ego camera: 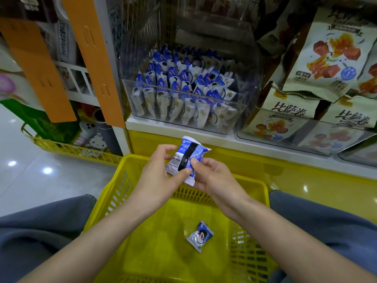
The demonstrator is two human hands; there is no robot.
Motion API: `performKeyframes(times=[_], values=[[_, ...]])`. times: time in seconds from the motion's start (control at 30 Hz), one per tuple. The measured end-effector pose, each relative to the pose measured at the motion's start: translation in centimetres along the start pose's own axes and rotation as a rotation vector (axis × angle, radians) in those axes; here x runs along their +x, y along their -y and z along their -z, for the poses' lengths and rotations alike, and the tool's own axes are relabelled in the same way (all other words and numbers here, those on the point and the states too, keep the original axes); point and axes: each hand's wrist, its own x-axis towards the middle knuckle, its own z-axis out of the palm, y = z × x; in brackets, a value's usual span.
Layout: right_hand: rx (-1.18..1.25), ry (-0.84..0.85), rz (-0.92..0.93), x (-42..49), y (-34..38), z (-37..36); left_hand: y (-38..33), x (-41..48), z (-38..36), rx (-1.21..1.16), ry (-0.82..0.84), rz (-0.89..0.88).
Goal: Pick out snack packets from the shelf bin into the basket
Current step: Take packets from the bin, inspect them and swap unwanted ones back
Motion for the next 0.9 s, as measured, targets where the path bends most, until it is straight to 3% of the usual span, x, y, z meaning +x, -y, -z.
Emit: performKeyframes(times=[0.27, 0.67, 0.9], values=[[-0.018, -0.013, 0.091, -0.4, -0.1, -0.4, 0.3, -0.8, 0.4, 0.304, 0.061, -0.188], [-0.109, 0.027, 0.136, -0.3, -0.3, -0.2, -0.1, -1.3, 0.9, 0.463, 0.189, -0.206], [-0.193, 0.01, 0.188, 0.1, -0.7, -0.5, -0.3, -0.9, 1.2, 0.719, 0.195, -0.226]])
